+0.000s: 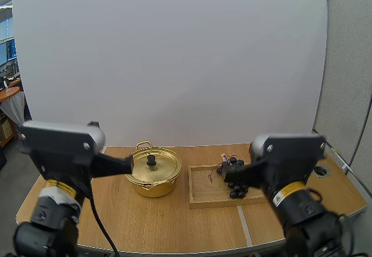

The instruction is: Open the pot, put the pineapple inside, and close it

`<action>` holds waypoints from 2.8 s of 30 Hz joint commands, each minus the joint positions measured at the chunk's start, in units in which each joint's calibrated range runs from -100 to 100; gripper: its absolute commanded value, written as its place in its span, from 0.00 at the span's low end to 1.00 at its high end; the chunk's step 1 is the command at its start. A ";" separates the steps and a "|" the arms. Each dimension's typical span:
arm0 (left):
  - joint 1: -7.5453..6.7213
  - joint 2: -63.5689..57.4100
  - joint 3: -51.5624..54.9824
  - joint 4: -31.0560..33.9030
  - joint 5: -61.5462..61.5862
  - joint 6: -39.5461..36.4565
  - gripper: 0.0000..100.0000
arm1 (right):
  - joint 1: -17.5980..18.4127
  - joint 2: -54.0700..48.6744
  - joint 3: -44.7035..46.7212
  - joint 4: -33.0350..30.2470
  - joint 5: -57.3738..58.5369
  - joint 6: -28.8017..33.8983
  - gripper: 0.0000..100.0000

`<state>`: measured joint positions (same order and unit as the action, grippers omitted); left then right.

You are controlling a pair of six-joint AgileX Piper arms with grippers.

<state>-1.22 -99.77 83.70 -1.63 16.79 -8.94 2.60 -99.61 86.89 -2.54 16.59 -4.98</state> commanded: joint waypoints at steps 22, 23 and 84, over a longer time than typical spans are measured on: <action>0.07 -0.23 16.30 0.03 13.18 -5.81 0.00 | -0.24 -0.39 13.11 -0.74 15.02 -0.21 0.00; 0.07 -0.23 16.30 0.03 13.19 -5.93 0.00 | -0.24 -0.39 13.11 -0.74 15.02 -0.21 0.00; 0.07 -0.23 16.30 0.03 14.17 -7.33 0.00 | -0.24 -0.39 13.11 -0.74 14.83 -0.21 0.00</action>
<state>-1.22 -99.77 100.00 -1.53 31.25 -16.08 2.60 -99.61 100.00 -2.63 32.11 -4.98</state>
